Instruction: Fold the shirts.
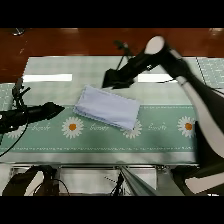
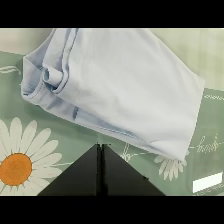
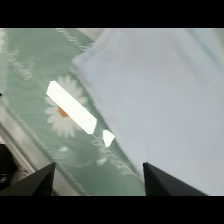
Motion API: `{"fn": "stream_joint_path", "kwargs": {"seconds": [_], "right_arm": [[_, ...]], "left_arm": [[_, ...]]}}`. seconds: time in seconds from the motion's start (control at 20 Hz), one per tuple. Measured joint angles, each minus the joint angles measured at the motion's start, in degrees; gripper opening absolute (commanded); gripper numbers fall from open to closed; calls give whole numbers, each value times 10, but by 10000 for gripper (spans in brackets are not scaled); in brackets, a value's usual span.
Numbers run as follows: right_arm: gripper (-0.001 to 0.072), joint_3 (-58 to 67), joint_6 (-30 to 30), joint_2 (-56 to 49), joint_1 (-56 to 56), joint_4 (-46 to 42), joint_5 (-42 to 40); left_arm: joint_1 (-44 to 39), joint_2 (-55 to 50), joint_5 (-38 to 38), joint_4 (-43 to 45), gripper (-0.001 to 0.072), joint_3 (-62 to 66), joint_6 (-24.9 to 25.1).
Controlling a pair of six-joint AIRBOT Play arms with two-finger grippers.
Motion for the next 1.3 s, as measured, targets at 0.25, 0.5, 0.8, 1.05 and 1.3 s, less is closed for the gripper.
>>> {"fn": "stream_joint_path", "kwargs": {"seconds": [0.25, 0.5, 0.8, 1.05, 1.3], "right_arm": [[627, -212, 139, 274, -70, -291, -8], [627, -569, 269, 442, -105, -222, -213], [627, -682, 92, 346, -141, 23, -334], [626, -635, -62, 203, -140, 192, -330], [25, -557, -133, 90, -109, 256, -300]], "left_arm": [[0, -1, 2, 0, 22, 0, 0], [0, -1, 8, 0, 22, 0, 0], [0, -1, 16, 2, 22, 0, 2], [0, -1, 18, 2, 22, 0, 2], [0, -1, 19, 2, 22, 0, 2]]}}
